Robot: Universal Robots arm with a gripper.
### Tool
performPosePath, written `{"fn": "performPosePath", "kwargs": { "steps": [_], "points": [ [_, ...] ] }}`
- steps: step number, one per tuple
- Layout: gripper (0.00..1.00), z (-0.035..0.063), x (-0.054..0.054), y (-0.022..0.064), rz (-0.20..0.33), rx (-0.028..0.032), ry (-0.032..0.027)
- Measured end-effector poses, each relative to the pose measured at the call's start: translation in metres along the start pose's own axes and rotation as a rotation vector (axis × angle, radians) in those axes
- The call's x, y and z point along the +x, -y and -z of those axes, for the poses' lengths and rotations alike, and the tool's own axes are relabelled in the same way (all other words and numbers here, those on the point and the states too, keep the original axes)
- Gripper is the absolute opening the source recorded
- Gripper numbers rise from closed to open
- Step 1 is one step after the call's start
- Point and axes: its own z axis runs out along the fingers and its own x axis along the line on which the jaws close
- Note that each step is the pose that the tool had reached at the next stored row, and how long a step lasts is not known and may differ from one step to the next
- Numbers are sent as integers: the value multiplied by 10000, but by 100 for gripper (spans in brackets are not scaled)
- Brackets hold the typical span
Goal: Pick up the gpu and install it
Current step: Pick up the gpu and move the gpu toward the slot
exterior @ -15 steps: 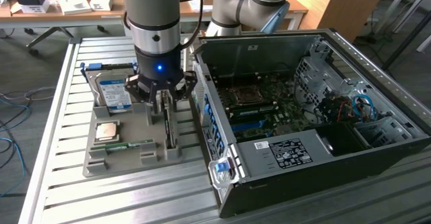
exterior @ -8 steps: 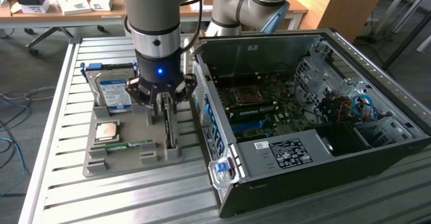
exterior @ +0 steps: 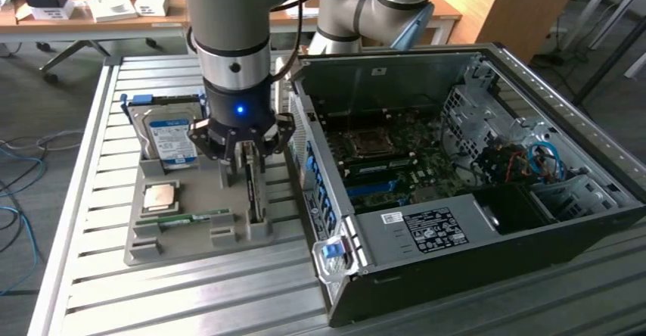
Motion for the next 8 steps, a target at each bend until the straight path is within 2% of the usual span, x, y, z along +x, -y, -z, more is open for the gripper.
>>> {"fn": "performPosePath", "kwargs": {
  "steps": [4,8],
  "points": [
    [47,-3,-6,0,0,3,-2],
    [47,-67,-5,3,1,1,-1]
  ]
}}
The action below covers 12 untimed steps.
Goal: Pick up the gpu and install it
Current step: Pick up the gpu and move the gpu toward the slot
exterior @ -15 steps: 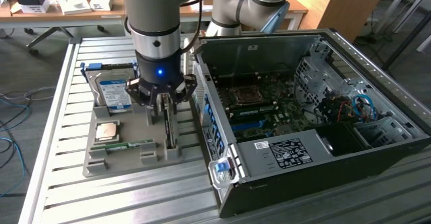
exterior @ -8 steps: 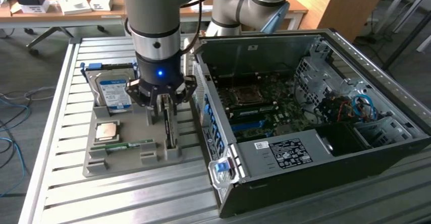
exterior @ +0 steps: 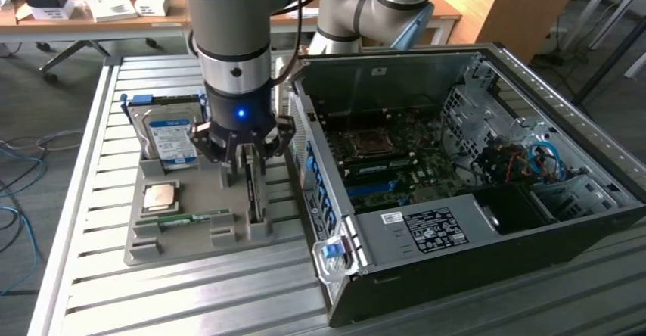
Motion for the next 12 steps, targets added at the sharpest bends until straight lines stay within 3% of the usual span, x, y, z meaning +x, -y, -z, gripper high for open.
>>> {"fn": "performPosePath", "kwargs": {
  "steps": [8,12],
  "points": [
    [47,-145,3,7,0,0,1],
    [47,-159,4,7,1,3,-2]
  ]
}}
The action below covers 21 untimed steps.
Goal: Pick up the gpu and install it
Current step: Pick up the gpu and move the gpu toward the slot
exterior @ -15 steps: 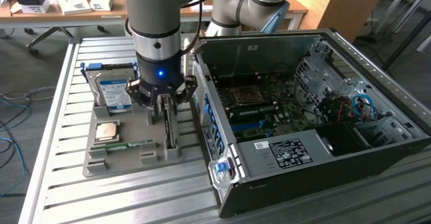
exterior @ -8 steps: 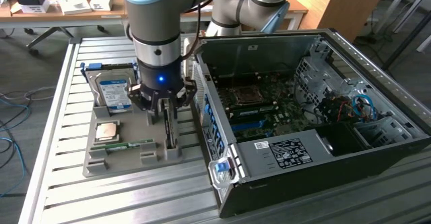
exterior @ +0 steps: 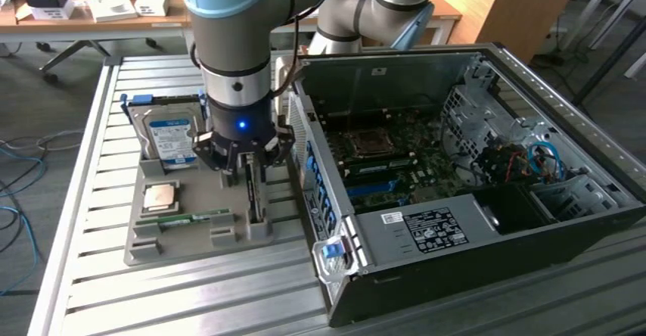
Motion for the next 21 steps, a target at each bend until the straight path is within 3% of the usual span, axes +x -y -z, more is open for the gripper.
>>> {"fn": "performPosePath", "kwargs": {
  "steps": [10,21],
  "points": [
    [47,-84,4,-32,-1,-3,3],
    [47,-76,5,-40,0,-2,2]
  ]
}}
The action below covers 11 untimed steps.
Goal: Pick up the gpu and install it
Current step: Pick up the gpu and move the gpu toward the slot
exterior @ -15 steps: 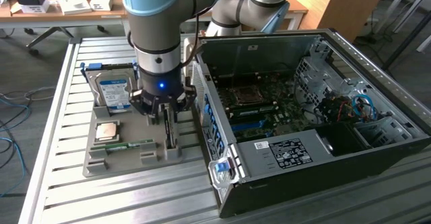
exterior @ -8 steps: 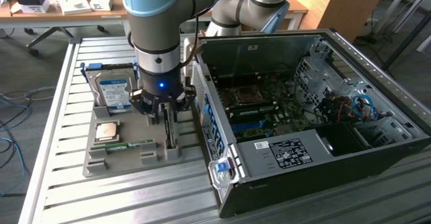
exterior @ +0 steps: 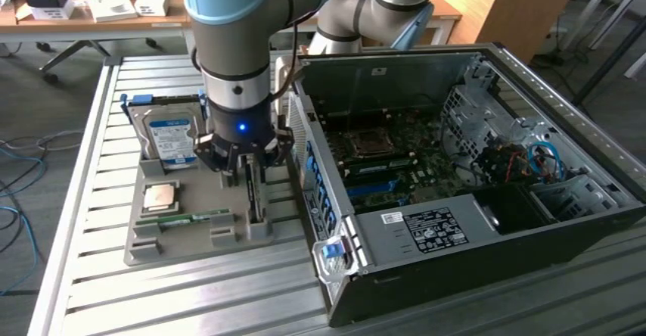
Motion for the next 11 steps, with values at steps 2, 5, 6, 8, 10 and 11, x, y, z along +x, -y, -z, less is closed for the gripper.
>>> {"fn": "performPosePath", "kwargs": {
  "steps": [2,5,6,8,10,11],
  "points": [
    [47,7,0,0,0,0,0],
    [47,20,0,-1,-1,0,0],
    [47,25,0,-1,-1,-1,1],
    [47,39,-1,-2,0,0,1],
    [47,55,-1,-3,-1,-1,1],
    [47,64,-1,-3,0,-1,1]
  ]
}}
